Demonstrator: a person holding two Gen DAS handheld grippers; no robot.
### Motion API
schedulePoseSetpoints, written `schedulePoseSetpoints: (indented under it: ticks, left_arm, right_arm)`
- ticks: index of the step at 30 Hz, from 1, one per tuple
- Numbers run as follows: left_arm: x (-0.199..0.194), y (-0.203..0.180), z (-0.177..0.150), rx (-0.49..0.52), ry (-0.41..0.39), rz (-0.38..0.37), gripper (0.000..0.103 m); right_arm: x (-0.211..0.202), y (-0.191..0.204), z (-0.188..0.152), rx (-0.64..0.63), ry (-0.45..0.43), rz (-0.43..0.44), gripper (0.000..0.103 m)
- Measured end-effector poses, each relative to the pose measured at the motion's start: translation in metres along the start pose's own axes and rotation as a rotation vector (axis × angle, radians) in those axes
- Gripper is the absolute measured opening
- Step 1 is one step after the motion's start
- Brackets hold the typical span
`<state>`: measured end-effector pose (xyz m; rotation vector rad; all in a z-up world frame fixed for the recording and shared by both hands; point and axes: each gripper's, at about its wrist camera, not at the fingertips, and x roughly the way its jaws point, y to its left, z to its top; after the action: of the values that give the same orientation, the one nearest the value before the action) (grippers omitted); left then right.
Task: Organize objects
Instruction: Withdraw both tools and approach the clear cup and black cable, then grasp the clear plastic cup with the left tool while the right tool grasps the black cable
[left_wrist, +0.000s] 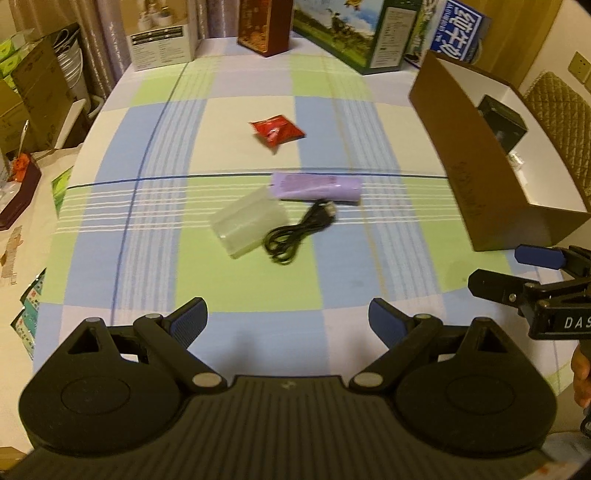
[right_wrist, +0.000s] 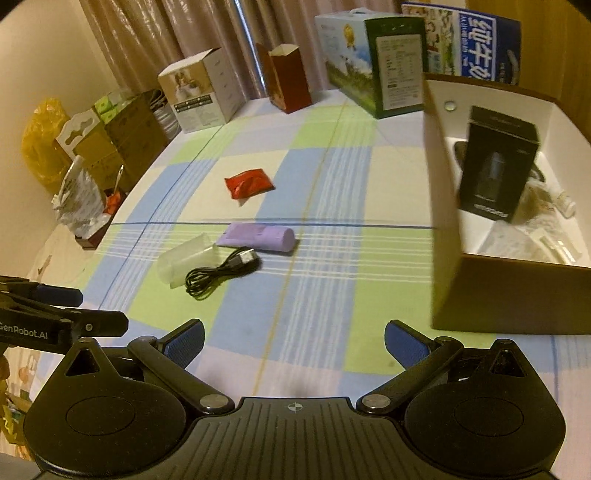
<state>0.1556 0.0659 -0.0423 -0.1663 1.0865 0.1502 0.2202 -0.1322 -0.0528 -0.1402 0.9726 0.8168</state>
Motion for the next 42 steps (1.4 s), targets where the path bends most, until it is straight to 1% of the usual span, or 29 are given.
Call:
schedulePoseSetpoints:
  ticks: [4, 7, 11, 15, 18, 21, 25, 28, 34, 37, 38, 39, 40, 41, 42]
  left_arm:
    - [0.005, 0.019, 0.001, -0.013, 0.004, 0.012, 0.092]
    - [0.01, 0.033, 0.003, -0.019, -0.003, 0.022, 0.092]
    - [0.02, 0.05, 0.005, -0.004, -0.023, 0.037, 0.092]
    - [0.034, 0.061, 0.013, 0.014, -0.033, 0.045, 0.092]
    - [0.048, 0.064, 0.019, 0.055, -0.034, 0.039, 0.092]
    - [0.065, 0.065, 0.027, 0.12, -0.03, 0.023, 0.092]
    - [0.086, 0.06, 0.039, 0.217, -0.022, -0.01, 0.091]
    - [0.098, 0.056, 0.048, 0.285, -0.026, -0.021, 0.088]
    - [0.117, 0.048, 0.063, 0.392, -0.024, -0.07, 0.084]
    - [0.127, 0.044, 0.068, 0.417, -0.012, -0.089, 0.078]
    - [0.13, 0.044, 0.07, 0.418, -0.012, -0.096, 0.072]
    - [0.133, 0.044, 0.071, 0.414, -0.009, -0.098, 0.069]
    - [0.135, 0.045, 0.072, 0.408, -0.004, -0.099, 0.061]
    - [0.136, 0.046, 0.074, 0.399, 0.0, -0.101, 0.05]
    - [0.138, 0.048, 0.074, 0.386, 0.004, -0.1, 0.049]
  right_arm:
    - [0.022, 0.015, 0.002, 0.003, 0.01, -0.005, 0.101]
    - [0.038, 0.022, 0.004, 0.036, 0.017, -0.005, 0.101]
    - [0.059, 0.03, 0.009, 0.083, 0.029, -0.003, 0.101]
    - [0.076, 0.034, 0.014, 0.116, 0.039, -0.02, 0.101]
    - [0.084, 0.033, 0.017, 0.136, 0.043, -0.031, 0.101]
    - [0.091, 0.031, 0.019, 0.149, 0.041, -0.051, 0.098]
    - [0.102, 0.027, 0.022, 0.197, 0.049, -0.061, 0.088]
    - [0.11, 0.026, 0.024, 0.233, 0.06, -0.06, 0.08]
    - [0.121, 0.024, 0.028, 0.295, 0.073, -0.06, 0.074]
    - [0.124, 0.024, 0.03, 0.303, 0.069, -0.061, 0.073]
    - [0.125, 0.024, 0.032, 0.306, 0.069, -0.059, 0.072]
    - [0.126, 0.025, 0.033, 0.306, 0.068, -0.057, 0.072]
    - [0.127, 0.026, 0.034, 0.306, 0.069, -0.055, 0.071]
    - [0.128, 0.028, 0.035, 0.304, 0.069, -0.05, 0.07]
    - [0.13, 0.029, 0.037, 0.3, 0.068, -0.045, 0.07]
